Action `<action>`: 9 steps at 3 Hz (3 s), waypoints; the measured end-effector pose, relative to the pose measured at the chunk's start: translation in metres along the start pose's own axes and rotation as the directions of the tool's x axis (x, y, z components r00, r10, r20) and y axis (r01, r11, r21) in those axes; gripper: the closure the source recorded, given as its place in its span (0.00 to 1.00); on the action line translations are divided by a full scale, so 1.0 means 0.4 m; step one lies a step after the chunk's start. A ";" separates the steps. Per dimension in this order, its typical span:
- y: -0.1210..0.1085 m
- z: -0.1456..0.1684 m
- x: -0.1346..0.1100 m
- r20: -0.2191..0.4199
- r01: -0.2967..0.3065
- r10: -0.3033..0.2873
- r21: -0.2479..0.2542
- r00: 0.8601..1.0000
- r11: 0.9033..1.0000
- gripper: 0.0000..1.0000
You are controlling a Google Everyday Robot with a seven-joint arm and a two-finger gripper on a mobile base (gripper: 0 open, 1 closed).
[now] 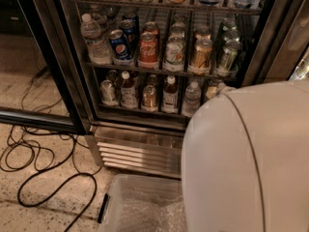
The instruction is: Pick water bottle from bottom shelf of fridge
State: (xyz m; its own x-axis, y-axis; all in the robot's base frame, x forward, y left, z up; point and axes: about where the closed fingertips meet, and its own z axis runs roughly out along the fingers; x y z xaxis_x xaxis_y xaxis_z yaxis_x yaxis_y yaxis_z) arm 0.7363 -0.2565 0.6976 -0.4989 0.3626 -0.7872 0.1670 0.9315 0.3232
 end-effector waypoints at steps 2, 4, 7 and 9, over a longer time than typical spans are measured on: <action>0.055 -0.129 0.026 -0.034 0.018 -0.017 0.013 0.999 1.000 1.00; 0.001 -0.179 0.099 -0.107 -0.201 0.201 0.015 0.974 0.979 1.00; -0.079 -0.217 0.202 -0.160 -0.362 0.365 0.050 0.917 0.931 1.00; -0.087 -0.258 0.297 -0.215 -0.370 0.377 0.071 0.901 0.926 1.00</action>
Offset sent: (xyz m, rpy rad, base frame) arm -0.0858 0.0456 0.0389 -0.0426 0.0597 0.0026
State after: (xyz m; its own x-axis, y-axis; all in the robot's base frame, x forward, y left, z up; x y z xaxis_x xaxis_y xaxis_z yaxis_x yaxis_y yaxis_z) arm 0.5836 -0.2488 0.6471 -0.5694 0.6713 -0.4745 0.4002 0.7305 0.5533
